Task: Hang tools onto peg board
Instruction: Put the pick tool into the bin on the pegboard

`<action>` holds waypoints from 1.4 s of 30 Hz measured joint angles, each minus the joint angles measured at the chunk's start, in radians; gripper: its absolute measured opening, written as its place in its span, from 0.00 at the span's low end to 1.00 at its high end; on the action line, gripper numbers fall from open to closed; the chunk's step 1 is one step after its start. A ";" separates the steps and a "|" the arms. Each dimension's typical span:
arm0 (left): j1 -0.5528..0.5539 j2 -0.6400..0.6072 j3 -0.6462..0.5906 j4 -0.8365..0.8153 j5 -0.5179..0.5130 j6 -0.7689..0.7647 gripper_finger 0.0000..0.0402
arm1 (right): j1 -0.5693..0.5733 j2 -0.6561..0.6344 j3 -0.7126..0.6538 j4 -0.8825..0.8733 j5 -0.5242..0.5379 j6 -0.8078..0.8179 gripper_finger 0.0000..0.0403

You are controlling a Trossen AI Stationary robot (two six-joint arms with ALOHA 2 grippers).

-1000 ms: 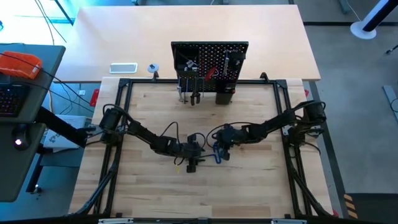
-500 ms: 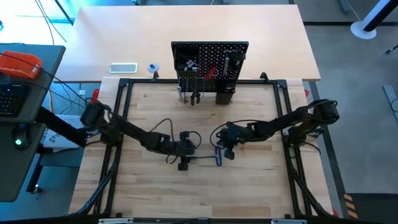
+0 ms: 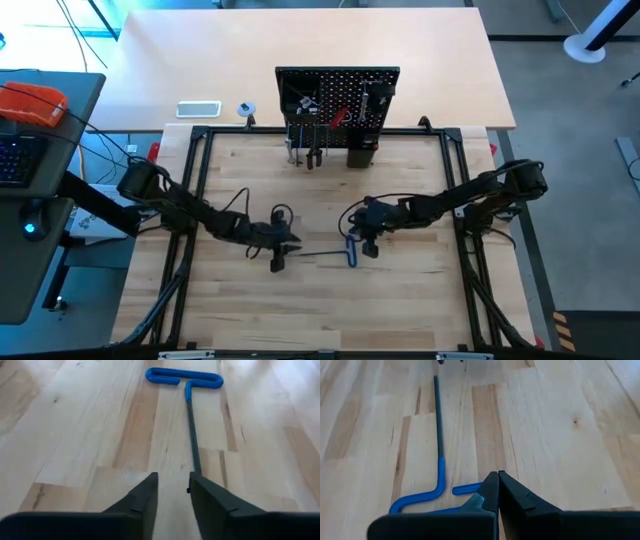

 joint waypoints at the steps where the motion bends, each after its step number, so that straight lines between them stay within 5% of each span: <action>1: -0.005 0.002 -0.011 0.023 -0.005 0.007 0.23 | 0.001 0.000 0.000 0.001 0.000 0.000 0.00; 11: -0.059 0.052 -0.015 0.068 -0.010 0.121 0.01 | 0.002 -0.001 0.001 0.004 0.001 0.011 0.00; 19: -0.059 0.170 -0.011 0.259 0.014 0.130 0.00 | 0.002 -0.001 0.002 0.005 0.001 0.022 0.00; 38: -0.043 0.314 0.031 0.318 0.037 0.071 0.00 | 0.036 -0.018 0.003 -0.086 0.005 0.046 0.00; 42: -0.043 0.315 0.030 0.319 0.037 0.071 0.00 | 0.080 -0.039 0.002 -0.111 0.031 0.080 0.07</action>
